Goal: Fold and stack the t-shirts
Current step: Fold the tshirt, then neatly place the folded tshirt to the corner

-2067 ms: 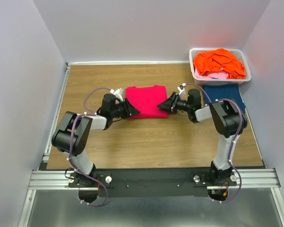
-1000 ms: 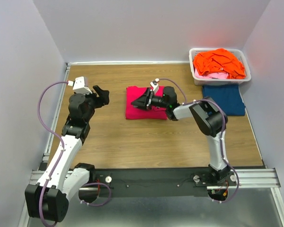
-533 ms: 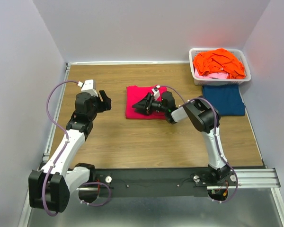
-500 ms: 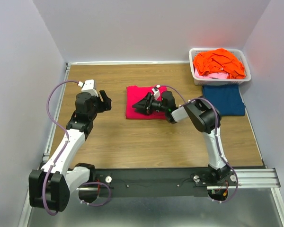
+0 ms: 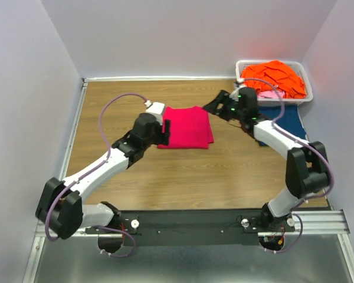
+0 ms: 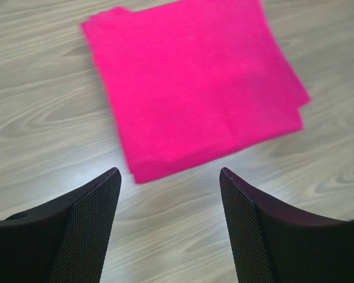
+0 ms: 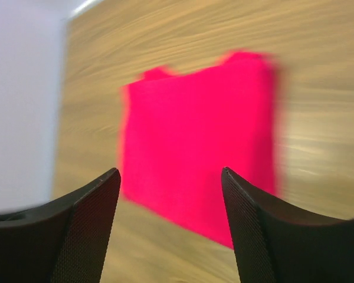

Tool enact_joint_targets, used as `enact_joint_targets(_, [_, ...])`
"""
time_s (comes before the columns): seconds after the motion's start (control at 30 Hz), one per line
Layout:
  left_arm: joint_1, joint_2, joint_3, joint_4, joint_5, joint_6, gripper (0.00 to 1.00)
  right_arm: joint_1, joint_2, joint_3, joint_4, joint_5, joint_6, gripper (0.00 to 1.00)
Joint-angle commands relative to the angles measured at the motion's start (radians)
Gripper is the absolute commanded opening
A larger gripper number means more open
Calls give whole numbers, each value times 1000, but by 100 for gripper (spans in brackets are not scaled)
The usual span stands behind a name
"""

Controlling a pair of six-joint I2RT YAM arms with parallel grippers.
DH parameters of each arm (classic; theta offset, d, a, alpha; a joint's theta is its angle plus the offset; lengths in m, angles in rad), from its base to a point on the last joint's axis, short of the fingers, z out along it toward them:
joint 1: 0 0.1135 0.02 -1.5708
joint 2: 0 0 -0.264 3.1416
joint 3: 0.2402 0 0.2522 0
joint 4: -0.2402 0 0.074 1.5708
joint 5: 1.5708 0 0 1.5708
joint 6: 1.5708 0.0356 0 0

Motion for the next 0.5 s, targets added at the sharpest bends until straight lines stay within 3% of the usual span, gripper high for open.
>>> enact_joint_targets(0.0, [-128, 105, 130, -28, -108, 52, 76, -112, -109, -62, -347, 221, -180, 79])
enact_joint_targets(0.17, [-277, 355, 296, -75, -143, 143, 76, -164, -202, -94, -422, 304, -246, 100])
enact_joint_targets(0.2, [-299, 395, 325, -88, -160, 184, 74, -167, -213, -115, -425, 297, -245, 100])
enact_joint_targets(0.33, [-383, 578, 498, -169, -164, 243, 56, -172, -236, -163, -432, 252, -228, 100])
enact_joint_targets(0.47, [-402, 701, 570, -174, -144, 264, 40, -175, -238, -197, -433, 275, -231, 100])
